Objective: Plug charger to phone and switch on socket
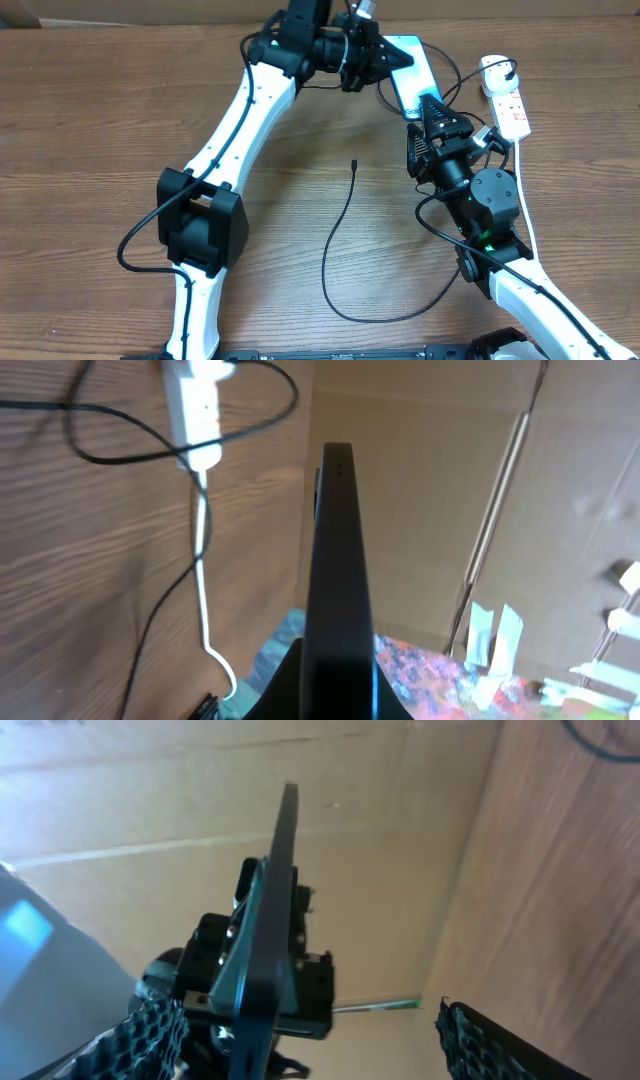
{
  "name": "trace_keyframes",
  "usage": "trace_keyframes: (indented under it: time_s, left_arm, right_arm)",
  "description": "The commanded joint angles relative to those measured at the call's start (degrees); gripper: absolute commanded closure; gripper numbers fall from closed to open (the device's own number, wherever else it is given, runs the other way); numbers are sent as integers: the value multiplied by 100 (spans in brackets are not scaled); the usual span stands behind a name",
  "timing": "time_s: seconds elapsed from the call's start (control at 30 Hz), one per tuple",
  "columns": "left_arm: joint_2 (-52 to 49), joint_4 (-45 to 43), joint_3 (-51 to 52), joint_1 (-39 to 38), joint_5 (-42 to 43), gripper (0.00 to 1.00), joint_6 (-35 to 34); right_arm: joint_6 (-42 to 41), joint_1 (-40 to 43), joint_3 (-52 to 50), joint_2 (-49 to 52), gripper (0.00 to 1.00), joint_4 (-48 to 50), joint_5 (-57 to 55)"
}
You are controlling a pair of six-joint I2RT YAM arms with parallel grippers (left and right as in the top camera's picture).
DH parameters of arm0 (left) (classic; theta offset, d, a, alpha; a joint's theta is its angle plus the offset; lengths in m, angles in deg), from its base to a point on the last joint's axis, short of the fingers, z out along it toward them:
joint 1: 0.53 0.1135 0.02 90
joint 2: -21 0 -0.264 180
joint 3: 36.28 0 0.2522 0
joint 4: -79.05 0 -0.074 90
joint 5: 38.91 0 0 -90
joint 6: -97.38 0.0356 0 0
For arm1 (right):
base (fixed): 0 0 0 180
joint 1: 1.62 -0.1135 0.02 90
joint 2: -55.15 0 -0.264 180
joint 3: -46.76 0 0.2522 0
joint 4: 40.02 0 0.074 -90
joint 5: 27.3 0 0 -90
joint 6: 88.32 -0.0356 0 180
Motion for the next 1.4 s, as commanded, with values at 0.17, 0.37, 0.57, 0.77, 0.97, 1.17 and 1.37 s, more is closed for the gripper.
trace_keyframes:
  time_s: [0.17,0.37,0.57,0.77,0.97,1.17,1.37]
  left_arm:
    - [151,1338,-101,756,-33,96,1366]
    - [151,1609,-101,1023,1200,96,2356]
    - [151,1875,-101,1220,2686,96,2481]
    - [151,2507,-101,1423,2861,96,2632]
    - [151,2916,-101,1714,3200,96,3602]
    - [151,4092,-101,1873,2361,96,4297]
    - [151,4819,-101,1875,1528,96,5149]
  right_arm:
    - [1746,-11,63,-63,9,-1261,229]
    - [2986,-11,63,-63,5,-2426,334]
    - [3943,-11,63,-63,3,-3193,319]
    - [4546,-13,63,-114,4,-3285,411]
    - [5189,-13,238,-192,13,-3759,555]
    - [5936,-13,1377,-157,12,-5372,575]
    - [6140,-13,2586,57,3,-6944,605]
